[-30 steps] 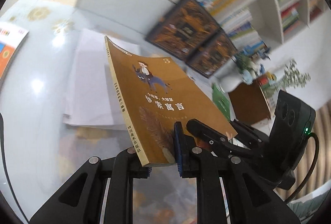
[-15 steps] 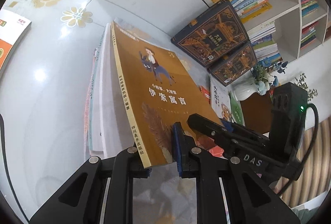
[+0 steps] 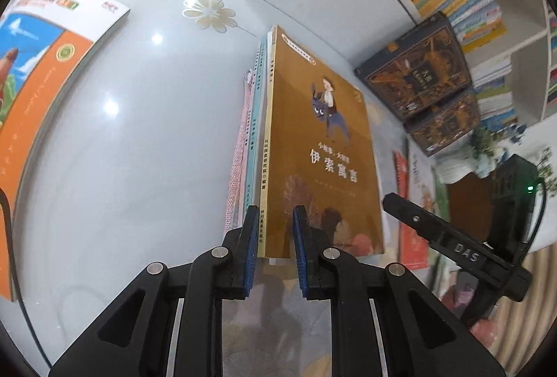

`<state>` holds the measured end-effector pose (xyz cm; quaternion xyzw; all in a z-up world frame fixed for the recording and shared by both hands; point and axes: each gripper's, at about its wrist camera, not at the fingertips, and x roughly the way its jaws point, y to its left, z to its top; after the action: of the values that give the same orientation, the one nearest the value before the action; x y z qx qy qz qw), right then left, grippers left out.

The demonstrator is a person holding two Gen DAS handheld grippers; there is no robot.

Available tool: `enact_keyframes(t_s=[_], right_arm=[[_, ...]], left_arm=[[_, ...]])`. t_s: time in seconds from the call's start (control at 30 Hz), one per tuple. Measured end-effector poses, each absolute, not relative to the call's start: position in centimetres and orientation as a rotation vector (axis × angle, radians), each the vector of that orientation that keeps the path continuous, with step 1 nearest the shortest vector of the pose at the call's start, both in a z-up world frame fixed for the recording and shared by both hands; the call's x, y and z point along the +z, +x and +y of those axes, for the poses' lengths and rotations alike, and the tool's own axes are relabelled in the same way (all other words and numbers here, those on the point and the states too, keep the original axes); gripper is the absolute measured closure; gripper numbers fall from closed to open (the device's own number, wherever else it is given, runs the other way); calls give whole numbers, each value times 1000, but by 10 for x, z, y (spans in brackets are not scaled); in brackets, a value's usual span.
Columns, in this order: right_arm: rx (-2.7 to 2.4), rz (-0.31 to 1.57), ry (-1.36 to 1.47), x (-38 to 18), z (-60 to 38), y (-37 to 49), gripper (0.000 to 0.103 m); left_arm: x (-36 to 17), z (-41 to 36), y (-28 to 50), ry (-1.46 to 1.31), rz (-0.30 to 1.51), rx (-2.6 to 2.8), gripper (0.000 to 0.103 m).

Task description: Organize books

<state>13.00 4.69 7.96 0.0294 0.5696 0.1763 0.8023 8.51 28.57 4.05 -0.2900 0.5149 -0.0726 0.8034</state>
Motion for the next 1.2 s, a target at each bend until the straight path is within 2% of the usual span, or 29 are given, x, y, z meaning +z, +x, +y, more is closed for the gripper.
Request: enact_keyframes(t_s=[0.1, 0.33, 0.57, 0.67, 0.7, 0.8, 0.9, 0.93, 1.2], right_arm=[[357, 1228, 115, 78, 32, 125, 51], [320, 1245, 286, 68, -14, 134, 51], [397, 1380, 472, 30, -14, 170, 51], [430, 1394, 454, 33, 0, 164, 51], [430, 1394, 442, 36, 4, 162, 48], [405, 1403, 378, 45, 20, 154, 46], [415, 1411, 326, 50, 38, 144, 38], [413, 1400, 296, 51, 42, 141, 38], [426, 1353, 410, 59, -29, 101, 39]], left_arm=[[45, 270, 90, -519, 1131, -123, 88], [50, 242, 90, -341, 1159, -58, 78], [44, 256, 92, -439, 1161, -27, 78], [47, 251, 92, -412, 1163, -13, 78], [48, 250, 92, -412, 1163, -12, 78], [48, 251, 92, -416, 1159, 10, 78], [49, 247, 90, -386, 1147, 28, 78], [50, 247, 90, -377, 1148, 27, 78], [72, 257, 69, -441, 1078, 49, 78]])
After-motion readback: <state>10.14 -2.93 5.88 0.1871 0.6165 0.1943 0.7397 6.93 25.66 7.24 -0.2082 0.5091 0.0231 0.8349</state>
